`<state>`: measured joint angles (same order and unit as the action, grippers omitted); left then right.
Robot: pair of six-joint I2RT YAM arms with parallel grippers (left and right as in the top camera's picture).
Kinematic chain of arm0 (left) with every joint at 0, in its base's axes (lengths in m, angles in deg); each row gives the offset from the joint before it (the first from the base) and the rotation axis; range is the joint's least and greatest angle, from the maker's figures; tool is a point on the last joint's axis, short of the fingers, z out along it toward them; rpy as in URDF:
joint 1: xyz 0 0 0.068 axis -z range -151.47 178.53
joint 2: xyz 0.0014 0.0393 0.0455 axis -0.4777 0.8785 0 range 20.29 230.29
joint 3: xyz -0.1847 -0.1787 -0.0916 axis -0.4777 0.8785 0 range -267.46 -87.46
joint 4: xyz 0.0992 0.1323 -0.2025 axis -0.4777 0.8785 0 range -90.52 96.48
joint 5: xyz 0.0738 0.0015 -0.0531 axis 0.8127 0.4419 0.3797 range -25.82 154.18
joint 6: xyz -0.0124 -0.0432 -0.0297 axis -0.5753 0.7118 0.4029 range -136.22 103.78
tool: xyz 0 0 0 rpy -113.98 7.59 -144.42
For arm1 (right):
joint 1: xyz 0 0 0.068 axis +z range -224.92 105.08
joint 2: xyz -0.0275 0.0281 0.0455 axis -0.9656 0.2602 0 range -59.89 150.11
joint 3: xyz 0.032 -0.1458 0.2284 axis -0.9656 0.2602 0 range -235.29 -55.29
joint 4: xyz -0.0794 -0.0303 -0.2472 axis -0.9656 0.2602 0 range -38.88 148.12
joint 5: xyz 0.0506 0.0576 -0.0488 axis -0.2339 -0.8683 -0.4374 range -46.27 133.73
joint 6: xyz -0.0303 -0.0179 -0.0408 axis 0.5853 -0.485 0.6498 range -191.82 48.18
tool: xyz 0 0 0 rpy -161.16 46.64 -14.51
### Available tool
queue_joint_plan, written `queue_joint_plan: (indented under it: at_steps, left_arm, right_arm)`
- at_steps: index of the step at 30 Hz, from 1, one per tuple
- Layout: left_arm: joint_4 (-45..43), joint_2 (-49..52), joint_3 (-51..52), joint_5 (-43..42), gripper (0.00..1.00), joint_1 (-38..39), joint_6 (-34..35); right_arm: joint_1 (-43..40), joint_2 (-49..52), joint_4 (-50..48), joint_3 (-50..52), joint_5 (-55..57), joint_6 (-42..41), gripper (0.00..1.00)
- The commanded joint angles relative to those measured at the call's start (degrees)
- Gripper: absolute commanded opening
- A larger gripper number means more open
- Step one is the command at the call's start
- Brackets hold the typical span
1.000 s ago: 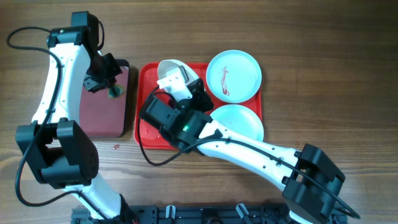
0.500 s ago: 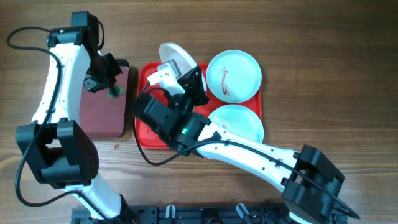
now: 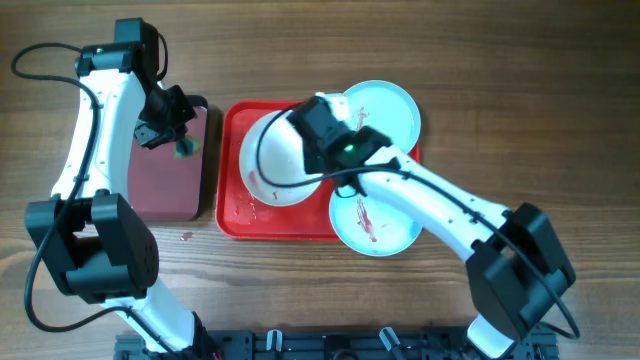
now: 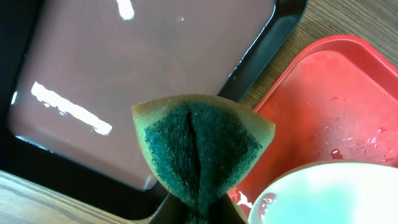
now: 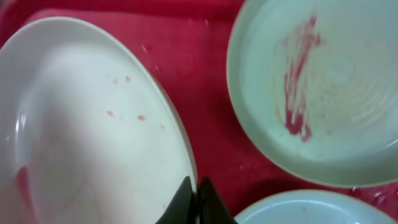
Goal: Clean dirty plates on tray and stack at the side
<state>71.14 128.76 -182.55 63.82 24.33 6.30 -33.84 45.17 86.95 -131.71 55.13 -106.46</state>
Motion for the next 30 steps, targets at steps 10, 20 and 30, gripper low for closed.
queue_joint_plan:
  at_steps: [10, 20, 30]
  left_arm:
    - [0.0, -1.9, -0.5, -2.4, 0.04, -0.1, -1.1]
    - [-0.2, -1.9, -0.5, -2.8, 0.04, -0.1, -1.1]
    - [-0.3, -1.9, -0.5, -2.8, 0.04, -0.1, -1.1]
  right_arm:
    - [-2.4, 5.4, -2.8, 0.8, -11.0, -2.4, 0.32]
    - [-8.5, 6.1, -16.0, 0.8, -24.6, 23.1, 0.55]
    - [-8.3, 12.3, -22.4, 0.7, -24.8, 21.2, 0.57]
